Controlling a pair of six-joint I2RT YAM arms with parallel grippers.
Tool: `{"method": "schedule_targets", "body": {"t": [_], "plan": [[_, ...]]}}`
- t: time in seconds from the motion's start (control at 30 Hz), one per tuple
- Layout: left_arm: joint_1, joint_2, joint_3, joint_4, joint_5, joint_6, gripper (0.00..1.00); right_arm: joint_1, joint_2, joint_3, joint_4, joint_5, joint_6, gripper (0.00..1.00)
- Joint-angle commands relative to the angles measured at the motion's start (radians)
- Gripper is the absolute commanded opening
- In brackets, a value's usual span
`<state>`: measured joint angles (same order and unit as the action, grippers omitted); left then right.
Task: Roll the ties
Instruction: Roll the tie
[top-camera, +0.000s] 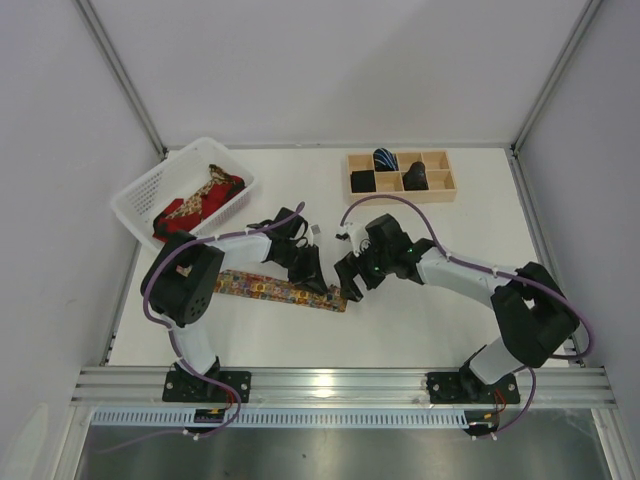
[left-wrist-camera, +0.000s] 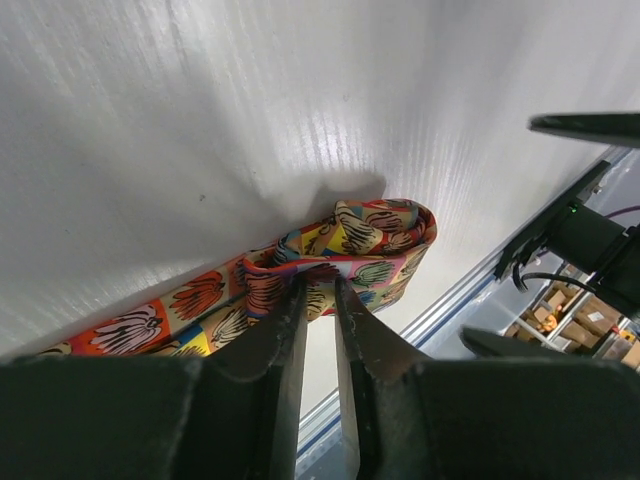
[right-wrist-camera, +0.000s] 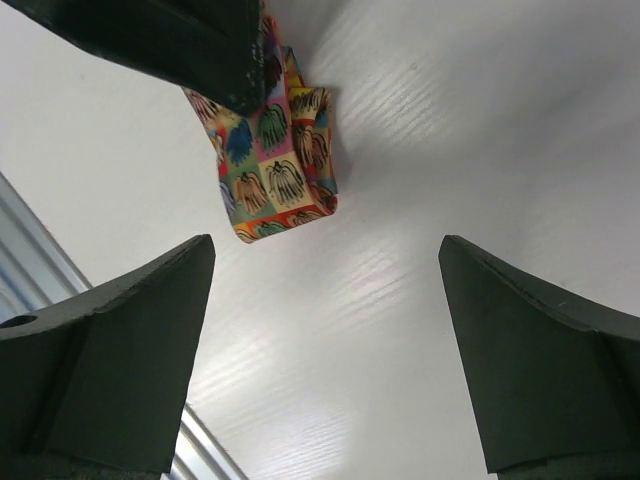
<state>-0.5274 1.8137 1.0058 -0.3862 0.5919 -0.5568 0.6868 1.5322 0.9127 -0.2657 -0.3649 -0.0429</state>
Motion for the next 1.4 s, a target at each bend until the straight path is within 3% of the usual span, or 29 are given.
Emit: {"method": "schedule_targets", "body": {"t": [0.0, 0.4, 1.07, 1.37], "plan": [[0.000, -0.024, 0.031, 0.020, 0.042, 0.018, 0.23, 0.000, 0.032, -0.011, 0.102, -0.052, -0.156, 1.00], [0.009, -0.039, 0.005, 0.038, 0.065, 0.023, 0.28, 0.017, 0.178, 0.031, 0.129, -0.213, -0.201, 0.98], [0.099, -0.145, -0.113, 0.151, 0.143, -0.063, 0.44, 0.126, 0.166, -0.015, 0.191, 0.119, -0.278, 0.97], [0.164, -0.208, -0.199, 0.175, 0.167, -0.094, 0.46, 0.135, 0.203, 0.032, 0.158, 0.089, -0.307, 1.00]]}}
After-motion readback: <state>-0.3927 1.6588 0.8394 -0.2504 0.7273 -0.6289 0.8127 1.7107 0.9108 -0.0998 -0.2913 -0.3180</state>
